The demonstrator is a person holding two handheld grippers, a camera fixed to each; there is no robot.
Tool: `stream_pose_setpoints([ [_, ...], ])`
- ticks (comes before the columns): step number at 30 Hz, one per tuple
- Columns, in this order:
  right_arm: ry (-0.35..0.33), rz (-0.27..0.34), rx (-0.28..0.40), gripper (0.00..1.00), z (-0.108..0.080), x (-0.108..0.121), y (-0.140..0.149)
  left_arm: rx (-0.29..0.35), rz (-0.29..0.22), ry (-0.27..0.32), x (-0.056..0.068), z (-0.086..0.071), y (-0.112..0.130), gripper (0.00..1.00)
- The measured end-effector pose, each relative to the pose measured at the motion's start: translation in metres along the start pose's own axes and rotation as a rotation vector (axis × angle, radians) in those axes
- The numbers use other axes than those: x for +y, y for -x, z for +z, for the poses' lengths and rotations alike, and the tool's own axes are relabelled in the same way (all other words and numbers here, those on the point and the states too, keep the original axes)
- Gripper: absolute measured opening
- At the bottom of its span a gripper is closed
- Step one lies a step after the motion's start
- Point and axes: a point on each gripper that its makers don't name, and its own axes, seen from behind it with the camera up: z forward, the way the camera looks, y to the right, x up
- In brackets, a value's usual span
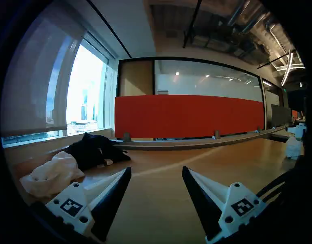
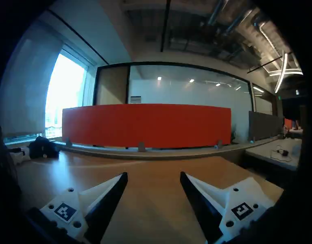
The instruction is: Fold towel
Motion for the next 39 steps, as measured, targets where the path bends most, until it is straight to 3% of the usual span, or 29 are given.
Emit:
stream_pose_setpoints([
  [12, 0.010, 0.014, -0.008, 1.00, -0.004, 0.008, 0.023, 0.000, 0.000, 0.000, -0.001, 0.000, 0.000, 0.92],
  [39, -0.005, 0.009, 0.011, 1.00, -0.008, 0.006, 0.027, 0.000, 0.000, 0.000, -0.001, 0.001, 0.000, 0.92],
])
